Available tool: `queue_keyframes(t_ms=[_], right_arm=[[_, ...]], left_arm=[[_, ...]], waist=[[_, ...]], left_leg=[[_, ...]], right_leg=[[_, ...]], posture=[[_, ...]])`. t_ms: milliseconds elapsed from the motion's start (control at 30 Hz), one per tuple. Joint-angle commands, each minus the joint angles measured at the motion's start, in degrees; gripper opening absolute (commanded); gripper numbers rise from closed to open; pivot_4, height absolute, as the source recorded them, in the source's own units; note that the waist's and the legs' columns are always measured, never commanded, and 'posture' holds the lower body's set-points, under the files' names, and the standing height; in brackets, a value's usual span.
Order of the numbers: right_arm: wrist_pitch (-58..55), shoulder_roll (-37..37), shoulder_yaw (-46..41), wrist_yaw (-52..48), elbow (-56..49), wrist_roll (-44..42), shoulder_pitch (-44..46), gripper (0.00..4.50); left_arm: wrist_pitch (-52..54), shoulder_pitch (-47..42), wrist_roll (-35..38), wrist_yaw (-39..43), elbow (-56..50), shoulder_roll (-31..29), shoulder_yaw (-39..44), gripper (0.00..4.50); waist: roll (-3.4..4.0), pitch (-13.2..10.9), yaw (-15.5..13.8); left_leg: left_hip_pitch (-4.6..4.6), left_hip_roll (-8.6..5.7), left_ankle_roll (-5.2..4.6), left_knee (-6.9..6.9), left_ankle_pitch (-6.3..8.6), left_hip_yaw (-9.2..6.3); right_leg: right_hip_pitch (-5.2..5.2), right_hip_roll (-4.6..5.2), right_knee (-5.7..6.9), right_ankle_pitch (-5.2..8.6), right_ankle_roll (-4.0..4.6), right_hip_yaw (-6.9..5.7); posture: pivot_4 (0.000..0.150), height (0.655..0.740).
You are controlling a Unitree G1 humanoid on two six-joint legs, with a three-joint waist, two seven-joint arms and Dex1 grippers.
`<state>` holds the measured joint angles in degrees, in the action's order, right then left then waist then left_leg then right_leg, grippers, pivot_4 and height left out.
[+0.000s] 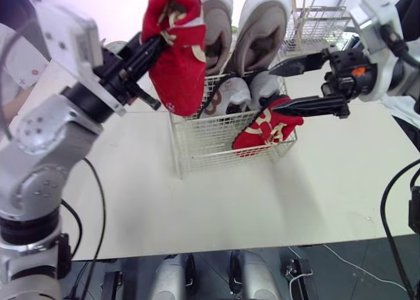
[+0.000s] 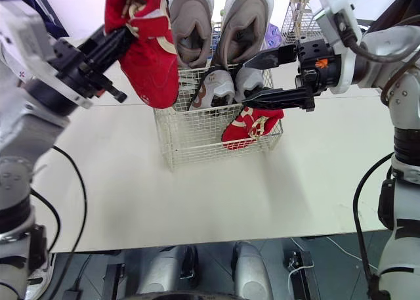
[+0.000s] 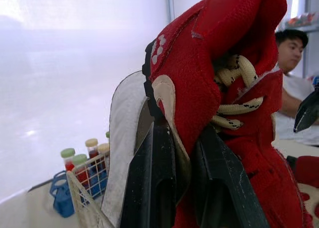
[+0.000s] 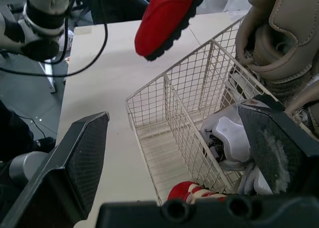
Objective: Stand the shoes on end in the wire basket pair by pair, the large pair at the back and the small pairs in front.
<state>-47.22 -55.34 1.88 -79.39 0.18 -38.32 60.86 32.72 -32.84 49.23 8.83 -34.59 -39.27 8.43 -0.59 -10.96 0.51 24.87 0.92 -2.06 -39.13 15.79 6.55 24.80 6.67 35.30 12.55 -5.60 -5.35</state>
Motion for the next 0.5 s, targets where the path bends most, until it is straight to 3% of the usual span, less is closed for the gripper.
queue_keyframes(t_ms=[33, 500], right_arm=[[-2.5, -2.7, -1.4, -0.7, -2.0, -0.5, 0.1, 4.50], [-16.5, -10.6, -10.1, 6.1, -13.0, -8.7, -9.0, 4.50]], left_arm=[[-5.3, 2.3, -8.0, 3.2, -0.8, 2.3, -3.5, 0.02], [-20.0, 5.5, -28.9, 8.3, 6.6, 16.8, -14.8, 0.02]], waist=[[0.00, 0.0, -0.3], [-0.03, 0.0, -1.3]], left_leg=[[0.00, -0.01, 0.00, -0.01, 0.00, 0.01], [-0.01, -0.01, -0.09, -0.14, 0.03, -0.14]], right_leg=[[0.00, 0.00, 0.00, 0.00, 0.00, 0.00], [-0.13, 0.08, 0.00, -0.02, -0.03, -0.13]], posture=[[0.150, 0.7400], [0.150, 0.7400]])
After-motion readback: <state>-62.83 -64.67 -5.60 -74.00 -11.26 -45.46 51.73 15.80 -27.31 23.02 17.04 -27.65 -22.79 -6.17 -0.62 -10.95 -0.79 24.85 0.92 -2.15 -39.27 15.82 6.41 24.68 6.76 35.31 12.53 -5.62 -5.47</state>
